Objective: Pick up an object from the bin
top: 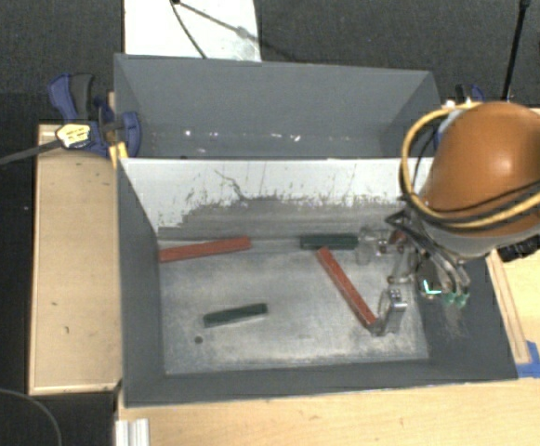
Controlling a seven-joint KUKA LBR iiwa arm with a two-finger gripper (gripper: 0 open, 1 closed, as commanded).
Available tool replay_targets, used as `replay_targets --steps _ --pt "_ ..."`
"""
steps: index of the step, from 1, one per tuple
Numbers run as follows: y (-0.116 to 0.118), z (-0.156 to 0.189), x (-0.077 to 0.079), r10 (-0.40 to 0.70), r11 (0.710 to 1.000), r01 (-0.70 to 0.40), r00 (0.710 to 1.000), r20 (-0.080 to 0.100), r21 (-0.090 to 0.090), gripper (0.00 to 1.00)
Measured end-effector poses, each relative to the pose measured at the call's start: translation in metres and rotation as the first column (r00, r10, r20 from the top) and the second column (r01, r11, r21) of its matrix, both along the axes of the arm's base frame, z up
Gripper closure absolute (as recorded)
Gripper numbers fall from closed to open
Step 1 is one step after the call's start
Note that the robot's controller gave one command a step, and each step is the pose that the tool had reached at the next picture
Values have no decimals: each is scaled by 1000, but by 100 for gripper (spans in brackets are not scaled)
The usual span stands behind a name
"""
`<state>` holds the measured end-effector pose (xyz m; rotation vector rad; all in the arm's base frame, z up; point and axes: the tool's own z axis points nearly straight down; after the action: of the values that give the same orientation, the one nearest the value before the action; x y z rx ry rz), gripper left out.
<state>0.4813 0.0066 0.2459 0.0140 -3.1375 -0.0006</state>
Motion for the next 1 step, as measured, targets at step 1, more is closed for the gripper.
replay_targets --steps 1 --pt "42 -180 29 166 986 -166 986 -1 1 0"
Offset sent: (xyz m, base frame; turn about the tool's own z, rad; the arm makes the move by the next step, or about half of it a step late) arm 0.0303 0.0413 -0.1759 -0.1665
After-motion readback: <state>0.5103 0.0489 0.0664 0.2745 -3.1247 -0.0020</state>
